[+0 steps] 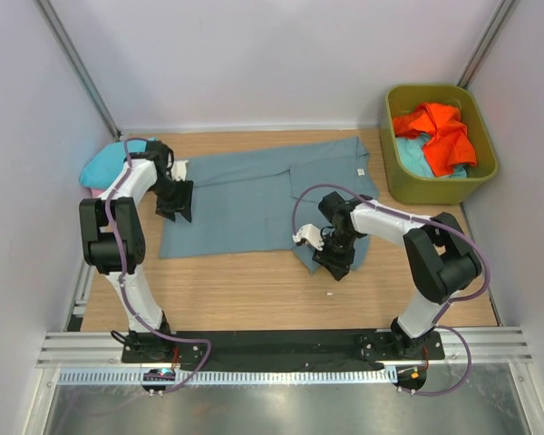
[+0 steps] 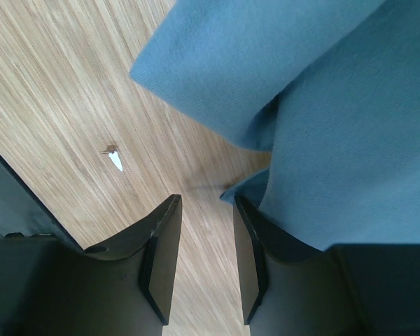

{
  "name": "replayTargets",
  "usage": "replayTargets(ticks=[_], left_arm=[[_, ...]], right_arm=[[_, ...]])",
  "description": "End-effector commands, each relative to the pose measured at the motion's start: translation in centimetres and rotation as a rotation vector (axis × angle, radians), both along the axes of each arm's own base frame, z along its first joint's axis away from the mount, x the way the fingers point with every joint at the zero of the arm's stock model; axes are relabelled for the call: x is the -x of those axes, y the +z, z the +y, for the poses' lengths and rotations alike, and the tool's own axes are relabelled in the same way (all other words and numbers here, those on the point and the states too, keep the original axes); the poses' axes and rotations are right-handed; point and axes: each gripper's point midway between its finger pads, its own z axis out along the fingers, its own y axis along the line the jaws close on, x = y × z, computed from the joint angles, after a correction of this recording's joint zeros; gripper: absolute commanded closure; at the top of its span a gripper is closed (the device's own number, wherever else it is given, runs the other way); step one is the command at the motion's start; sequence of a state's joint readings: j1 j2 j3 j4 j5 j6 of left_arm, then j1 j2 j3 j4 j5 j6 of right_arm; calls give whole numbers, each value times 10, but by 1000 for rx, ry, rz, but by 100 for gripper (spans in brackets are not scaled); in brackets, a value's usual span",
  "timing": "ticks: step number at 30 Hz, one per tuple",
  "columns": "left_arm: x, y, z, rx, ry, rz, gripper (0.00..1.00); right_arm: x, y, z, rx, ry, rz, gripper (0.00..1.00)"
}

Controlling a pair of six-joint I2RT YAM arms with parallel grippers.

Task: Fold and stack the t-shirts
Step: Fold the tshirt

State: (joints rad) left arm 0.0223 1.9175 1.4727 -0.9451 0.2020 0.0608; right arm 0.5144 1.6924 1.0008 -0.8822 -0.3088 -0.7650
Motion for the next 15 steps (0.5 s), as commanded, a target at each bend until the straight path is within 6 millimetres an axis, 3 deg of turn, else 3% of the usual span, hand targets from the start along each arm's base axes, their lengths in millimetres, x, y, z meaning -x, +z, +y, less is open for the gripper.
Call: replayTargets(ticks=[1, 10, 15], left_arm=[[-11, 12, 1, -5, 2, -34, 46], [-8, 9, 2, -6, 6, -27, 46], [-8, 8, 2, -7, 5, -26, 46]], right_arm=[[-12, -7, -1, 34, 27, -32, 58], [-21, -12, 1, 59, 21, -76, 60], [-20, -20, 2, 97, 61, -121, 67]])
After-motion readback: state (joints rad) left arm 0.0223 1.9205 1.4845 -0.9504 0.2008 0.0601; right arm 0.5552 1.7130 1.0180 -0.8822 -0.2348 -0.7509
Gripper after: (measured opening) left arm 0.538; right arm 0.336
